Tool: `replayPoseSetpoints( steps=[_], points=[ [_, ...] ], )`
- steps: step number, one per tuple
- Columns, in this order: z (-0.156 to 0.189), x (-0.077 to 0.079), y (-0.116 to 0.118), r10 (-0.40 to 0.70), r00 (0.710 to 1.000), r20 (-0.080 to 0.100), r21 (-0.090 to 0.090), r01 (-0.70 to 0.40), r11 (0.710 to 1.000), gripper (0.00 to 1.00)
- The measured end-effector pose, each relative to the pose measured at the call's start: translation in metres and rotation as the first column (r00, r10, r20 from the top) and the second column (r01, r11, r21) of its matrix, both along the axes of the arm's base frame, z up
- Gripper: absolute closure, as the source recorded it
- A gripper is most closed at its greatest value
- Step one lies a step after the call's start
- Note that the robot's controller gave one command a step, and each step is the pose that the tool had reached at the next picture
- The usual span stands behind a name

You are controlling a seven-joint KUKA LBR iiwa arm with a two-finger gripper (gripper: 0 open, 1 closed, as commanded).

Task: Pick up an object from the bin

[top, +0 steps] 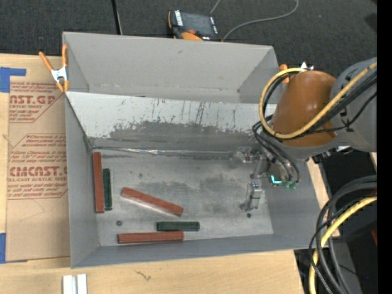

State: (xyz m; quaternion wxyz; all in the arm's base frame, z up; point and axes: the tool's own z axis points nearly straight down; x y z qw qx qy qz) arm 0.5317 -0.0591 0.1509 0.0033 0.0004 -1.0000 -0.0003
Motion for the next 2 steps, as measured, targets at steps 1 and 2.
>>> replayPoseSetpoints(
  steps=[1, 2],
  points=[
    [0.03, -0.017, 0.037, 0.276, 0.961, 0.009, 0.0, -0.276, 0.961, 0.0],
    [-0.043, -0.036, 0.154, 0.242, 0.97, 0.003, 0.004, -0.242, 0.97, 0.0]
  ],
)
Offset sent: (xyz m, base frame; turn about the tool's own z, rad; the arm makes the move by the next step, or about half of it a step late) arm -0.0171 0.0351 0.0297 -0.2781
